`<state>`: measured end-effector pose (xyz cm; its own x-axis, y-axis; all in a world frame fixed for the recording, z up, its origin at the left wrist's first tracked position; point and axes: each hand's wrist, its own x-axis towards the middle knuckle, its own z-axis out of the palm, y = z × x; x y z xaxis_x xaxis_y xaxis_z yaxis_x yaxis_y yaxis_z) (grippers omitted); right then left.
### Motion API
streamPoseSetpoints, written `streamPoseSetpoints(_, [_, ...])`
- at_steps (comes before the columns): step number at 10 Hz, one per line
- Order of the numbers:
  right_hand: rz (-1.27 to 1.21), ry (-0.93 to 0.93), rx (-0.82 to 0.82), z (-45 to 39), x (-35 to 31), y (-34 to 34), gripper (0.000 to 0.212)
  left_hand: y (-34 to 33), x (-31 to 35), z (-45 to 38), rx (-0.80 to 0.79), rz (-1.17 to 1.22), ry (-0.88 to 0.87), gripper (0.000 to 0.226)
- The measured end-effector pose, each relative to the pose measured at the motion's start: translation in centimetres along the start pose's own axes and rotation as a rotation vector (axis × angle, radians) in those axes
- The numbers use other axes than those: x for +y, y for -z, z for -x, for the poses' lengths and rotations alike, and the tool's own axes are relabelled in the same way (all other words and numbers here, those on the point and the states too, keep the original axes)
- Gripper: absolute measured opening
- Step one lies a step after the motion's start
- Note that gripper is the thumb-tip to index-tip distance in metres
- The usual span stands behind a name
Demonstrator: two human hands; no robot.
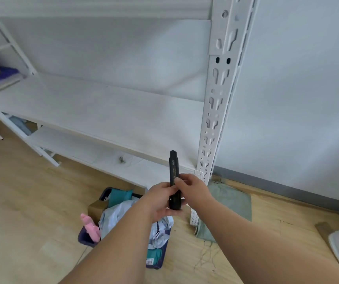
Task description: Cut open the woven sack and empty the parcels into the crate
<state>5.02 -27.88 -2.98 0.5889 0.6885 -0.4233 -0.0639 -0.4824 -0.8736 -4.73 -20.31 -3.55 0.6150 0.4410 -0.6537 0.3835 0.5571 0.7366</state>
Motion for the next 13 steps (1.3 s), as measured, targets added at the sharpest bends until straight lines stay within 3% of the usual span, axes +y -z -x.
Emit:
streamPoseSetpoints(1, [0.020, -0.019, -0.026, -2.4, -0.1, -0.7, 0.028, 0.4, 1.5, -1.8, 0.049, -0.073, -0.034, 0.016])
streamPoseSetpoints(2, [-0.126, -0.082, -0.050, -4.8, -0.1, -1.3, 0.021, 1.0, 2.5, -3.8, 0.125, -0.142, -0.106, 0.020])
streamPoseSetpoints(5, [-0.271, -0.282, 0.234, -11.8, -3.1, -3.2, 0.027, 3.8, 5.8, -10.3, 0.131, -0.522, -0.262, 0.050])
streamPoseSetpoints(6, [-0.297, -0.277, 0.286, -13.2, -4.0, -3.6, 0.038, 3.8, 7.7, -12.5, 0.139, -0.815, -0.321, 0.053])
streamPoseSetpoints(7, [-0.223, -0.262, 0.230, -13.8, -4.8, -3.5, 0.025, 3.6, 8.4, -13.7, 0.053, -0.931, -0.324, 0.038])
streamPoseSetpoints(8, [-0.263, -0.264, 0.195, -14.4, -5.1, -3.0, 0.032, 3.6, 8.9, -14.7, -0.032, -0.810, -0.311, 0.029])
streamPoseSetpoints(9, [-0.367, -0.223, 0.178, -14.7, -5.4, -2.4, 0.009, 3.4, 9.6, -15.4, -0.100, -0.783, -0.336, 0.023])
streamPoseSetpoints(10, [-0.376, -0.206, 0.145, -15.1, -5.0, -2.5, 0.034, 3.0, 9.7, -15.8, -0.144, -0.836, -0.374, 0.033])
streamPoseSetpoints(11, [-0.339, -0.192, 0.133, -14.7, -4.8, -2.7, 0.033, 3.0, 9.4, -15.8, -0.144, -0.833, -0.374, 0.031])
streamPoseSetpoints(13, [-0.273, -0.157, 0.112, -12.5, -5.4, -2.5, 0.049, 4.3, 9.4, -13.8, -0.134, -0.867, -0.443, 0.036])
